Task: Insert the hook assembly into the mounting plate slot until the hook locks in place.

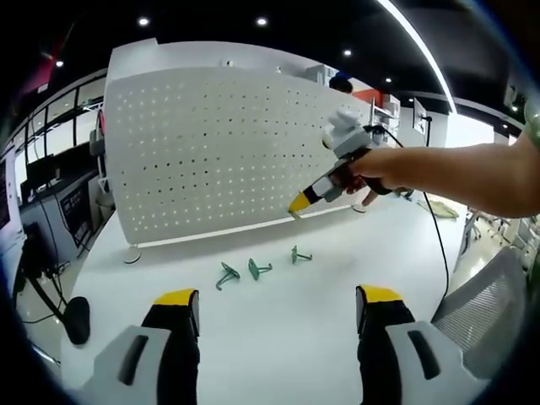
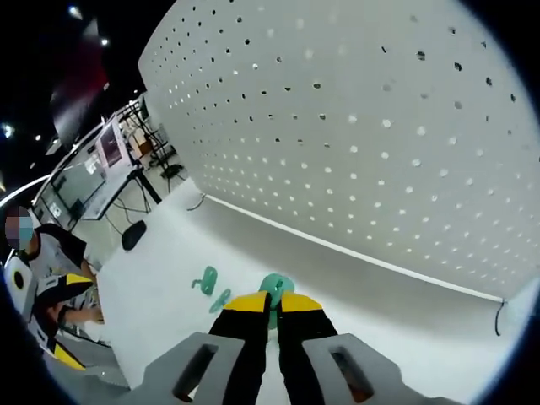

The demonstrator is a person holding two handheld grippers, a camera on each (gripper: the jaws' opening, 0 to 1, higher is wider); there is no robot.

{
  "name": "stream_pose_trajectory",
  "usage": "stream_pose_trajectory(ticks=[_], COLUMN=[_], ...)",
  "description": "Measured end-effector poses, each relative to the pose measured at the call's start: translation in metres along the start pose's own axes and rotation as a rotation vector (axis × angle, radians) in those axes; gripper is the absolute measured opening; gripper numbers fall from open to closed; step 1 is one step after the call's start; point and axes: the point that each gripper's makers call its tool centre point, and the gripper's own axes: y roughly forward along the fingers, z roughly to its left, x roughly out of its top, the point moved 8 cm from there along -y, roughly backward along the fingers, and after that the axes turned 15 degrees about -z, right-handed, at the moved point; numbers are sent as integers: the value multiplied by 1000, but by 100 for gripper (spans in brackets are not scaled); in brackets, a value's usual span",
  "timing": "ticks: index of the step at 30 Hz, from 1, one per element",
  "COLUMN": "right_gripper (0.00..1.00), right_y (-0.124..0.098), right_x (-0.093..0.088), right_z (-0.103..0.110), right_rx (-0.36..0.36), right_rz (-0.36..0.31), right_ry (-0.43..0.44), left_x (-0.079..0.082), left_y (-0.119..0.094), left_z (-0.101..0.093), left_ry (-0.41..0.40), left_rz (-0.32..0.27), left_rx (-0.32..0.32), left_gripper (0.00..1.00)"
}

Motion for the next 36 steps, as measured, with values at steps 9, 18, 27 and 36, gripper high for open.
stream_pose_trajectory(ticks=[9,18,27,36], right_gripper=[2,2,2,2], right_y=[-16,-32,-50,-64], right_x=[7,16,20,21], right_z=[4,7,10,11], right_rx=[-5,-9,-22,-35], right_rz=[-41,-85,-128,-161], right_ry=[-7,-16,-26,-23], left_x=[10,26,34,41], left_y=[-1,3,6,7], left_z=[0,1,-5,-7], left_ry=[11,41,53,47], left_rz=[-21,-54,-77,-109], left_rx=[-11,-19,-47,-85], left_gripper=[78,78,78,78])
